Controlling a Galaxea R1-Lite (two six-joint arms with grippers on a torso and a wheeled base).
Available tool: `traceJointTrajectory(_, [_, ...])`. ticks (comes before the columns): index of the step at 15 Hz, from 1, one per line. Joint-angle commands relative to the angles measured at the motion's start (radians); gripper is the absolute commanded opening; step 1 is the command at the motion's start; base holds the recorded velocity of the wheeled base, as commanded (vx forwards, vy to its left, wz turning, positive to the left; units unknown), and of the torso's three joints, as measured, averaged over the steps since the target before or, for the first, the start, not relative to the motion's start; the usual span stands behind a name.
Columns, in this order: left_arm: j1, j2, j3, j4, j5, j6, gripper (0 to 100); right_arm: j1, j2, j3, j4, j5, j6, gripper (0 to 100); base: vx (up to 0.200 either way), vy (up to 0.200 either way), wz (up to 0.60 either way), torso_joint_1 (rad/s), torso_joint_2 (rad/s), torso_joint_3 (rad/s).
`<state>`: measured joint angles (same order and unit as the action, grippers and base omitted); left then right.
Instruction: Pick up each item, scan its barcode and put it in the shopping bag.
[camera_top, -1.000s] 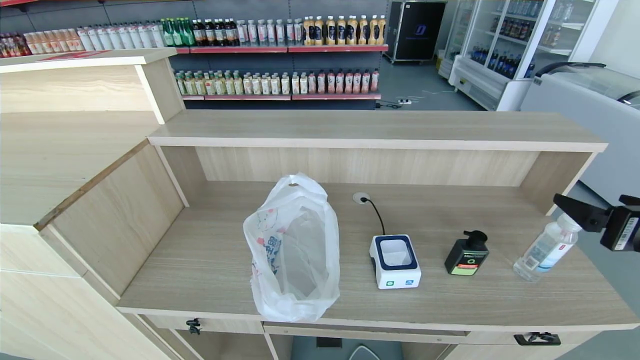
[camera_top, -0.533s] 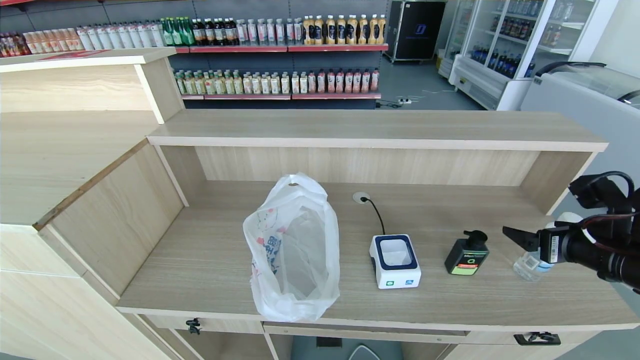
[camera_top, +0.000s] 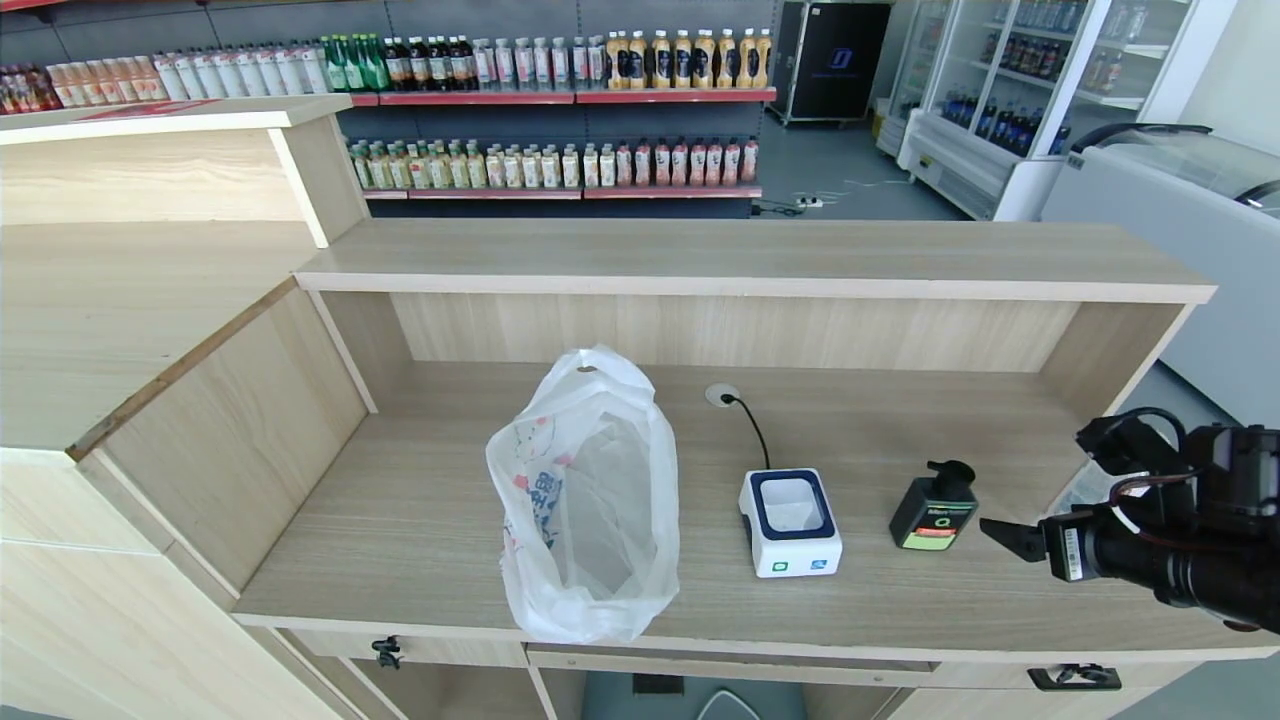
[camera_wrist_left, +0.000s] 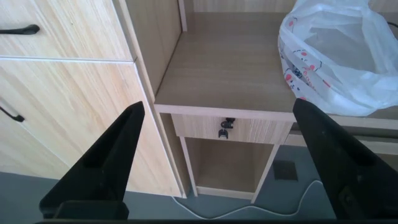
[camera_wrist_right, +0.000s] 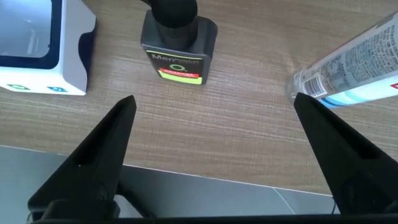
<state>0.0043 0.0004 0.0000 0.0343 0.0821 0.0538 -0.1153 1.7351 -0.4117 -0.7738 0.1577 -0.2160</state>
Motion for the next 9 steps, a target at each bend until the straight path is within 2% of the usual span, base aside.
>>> traceJointTrajectory(1, [0.0,0.0,0.0,0.001,0.001,0.001,100,-0.001,0.067,-0.001,-0.024,0.002,-0.002,100,0.0,0.0,0.0,0.0,0.0,0.0])
traceJointTrajectory(4, [0.0,0.0,0.0,-0.001,0.001,0.001,100,-0.001,0.149,-0.004,-0.096,0.02,-0.034,100,0.0,0.0,0.0,0.0,0.0,0.0])
traceJointTrajectory(9, [0.0,0.0,0.0,0.001,0.001,0.0,100,-0.001,0.262,-0.03,-0.199,0.175,-0.077,100,0.0,0.0,0.0,0.0,0.0,0.0])
